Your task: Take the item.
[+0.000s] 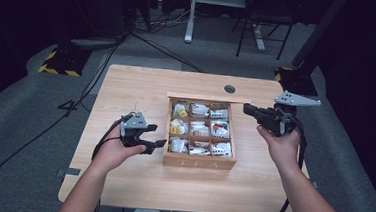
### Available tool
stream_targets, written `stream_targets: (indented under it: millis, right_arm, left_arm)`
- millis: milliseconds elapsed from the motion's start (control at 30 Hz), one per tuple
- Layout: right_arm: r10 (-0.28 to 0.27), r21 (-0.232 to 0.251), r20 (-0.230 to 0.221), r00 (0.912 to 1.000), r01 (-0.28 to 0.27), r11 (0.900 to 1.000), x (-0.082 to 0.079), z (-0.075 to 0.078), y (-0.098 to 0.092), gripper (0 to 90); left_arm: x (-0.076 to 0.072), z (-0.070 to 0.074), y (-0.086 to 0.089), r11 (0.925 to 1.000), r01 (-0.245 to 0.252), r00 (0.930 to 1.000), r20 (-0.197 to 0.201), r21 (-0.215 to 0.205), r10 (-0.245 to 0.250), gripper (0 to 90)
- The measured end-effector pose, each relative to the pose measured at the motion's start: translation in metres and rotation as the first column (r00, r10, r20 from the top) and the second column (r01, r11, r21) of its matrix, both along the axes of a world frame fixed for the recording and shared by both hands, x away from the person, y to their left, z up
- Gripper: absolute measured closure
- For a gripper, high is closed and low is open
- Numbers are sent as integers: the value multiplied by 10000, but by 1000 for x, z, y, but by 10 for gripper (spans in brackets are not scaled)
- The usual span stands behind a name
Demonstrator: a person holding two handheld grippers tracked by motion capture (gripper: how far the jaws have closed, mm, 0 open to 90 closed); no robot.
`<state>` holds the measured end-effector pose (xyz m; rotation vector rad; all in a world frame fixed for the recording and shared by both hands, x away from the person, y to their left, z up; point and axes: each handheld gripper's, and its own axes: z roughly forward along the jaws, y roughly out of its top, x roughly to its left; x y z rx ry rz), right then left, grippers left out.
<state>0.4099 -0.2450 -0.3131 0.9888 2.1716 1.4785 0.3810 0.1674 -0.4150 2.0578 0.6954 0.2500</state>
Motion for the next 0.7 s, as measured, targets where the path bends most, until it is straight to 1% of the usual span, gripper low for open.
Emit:
stream_targets:
  millis: [33, 67, 233, 367, 467, 700]
  right_arm:
    - [-2, -3, 1, 10000, 2, 10000, 0, 0, 0, 900]
    - [-4, -6, 7, 10000, 4, 10000, 0, 0, 0, 900]
    - [19, -15, 6, 10000, -19, 10000, 0, 0, 0, 900]
    - [36, -23, 4, 10000, -36, 10000, 1, 1, 0, 900]
    - [60, -56, -19, 10000, -60, 10000, 1, 1, -1, 900]
    - [91, -73, -52, 9999, -92, 9999, 1, 1, 0, 900]
  left_arm:
    - [1, 1, -3, 10000, 38, 10000, 89, 42, -39, 339]
    - [1, 2, -6, 10000, 64, 9999, 96, 11, -64, 339]
    - [3, 6, -18, 9995, 308, 9995, 112, -85, -307, 341]
    - [5, 9, -29, 9985, 519, 9986, 47, -159, -518, 351]
    - [7, 10, -35, 9979, 599, 9982, 26, -231, -598, 352]
    - [10, 13, -49, 9965, 814, 9966, 111, -211, -812, 352]
